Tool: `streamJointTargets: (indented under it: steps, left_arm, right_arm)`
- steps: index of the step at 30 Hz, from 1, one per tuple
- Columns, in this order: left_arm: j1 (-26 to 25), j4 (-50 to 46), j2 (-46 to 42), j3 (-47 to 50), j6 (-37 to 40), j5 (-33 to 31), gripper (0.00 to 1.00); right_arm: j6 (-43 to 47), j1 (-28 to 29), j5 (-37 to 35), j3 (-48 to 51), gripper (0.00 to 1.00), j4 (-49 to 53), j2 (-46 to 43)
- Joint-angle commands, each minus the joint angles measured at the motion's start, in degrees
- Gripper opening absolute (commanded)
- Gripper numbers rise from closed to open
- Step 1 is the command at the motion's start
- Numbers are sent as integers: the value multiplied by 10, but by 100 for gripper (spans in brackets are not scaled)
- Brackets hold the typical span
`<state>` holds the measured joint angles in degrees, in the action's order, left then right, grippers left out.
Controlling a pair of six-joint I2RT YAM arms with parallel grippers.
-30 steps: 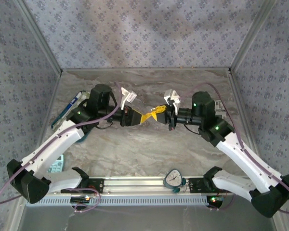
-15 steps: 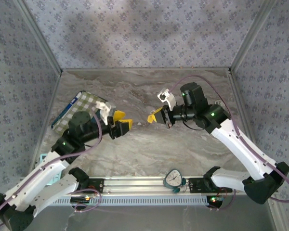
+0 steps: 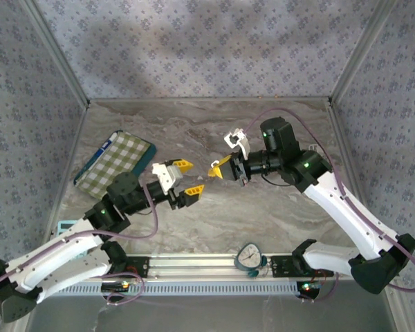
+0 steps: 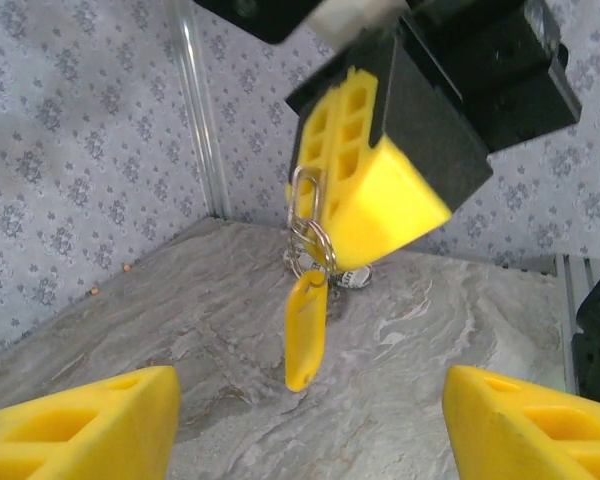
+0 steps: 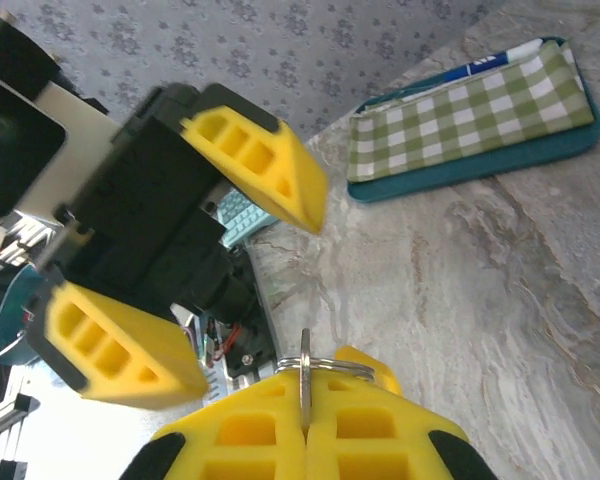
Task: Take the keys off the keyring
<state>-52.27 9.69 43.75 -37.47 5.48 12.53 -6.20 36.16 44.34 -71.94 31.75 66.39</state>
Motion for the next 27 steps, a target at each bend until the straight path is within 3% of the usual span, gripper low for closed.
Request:
streamJointTargets:
  steps: [1, 19, 27]
  left_arm:
    - [-20, 35, 22, -30, 68, -15, 70]
    - [-33, 44, 79, -78, 84, -29, 49]
    - [-34, 40, 81, -77, 83, -34, 31]
  right_arm:
    - [-11, 4, 35, -19, 0, -11, -6]
    - [-9, 13, 52, -27, 0, 4, -4]
    - [-6, 15, 45, -45, 0, 42, 0]
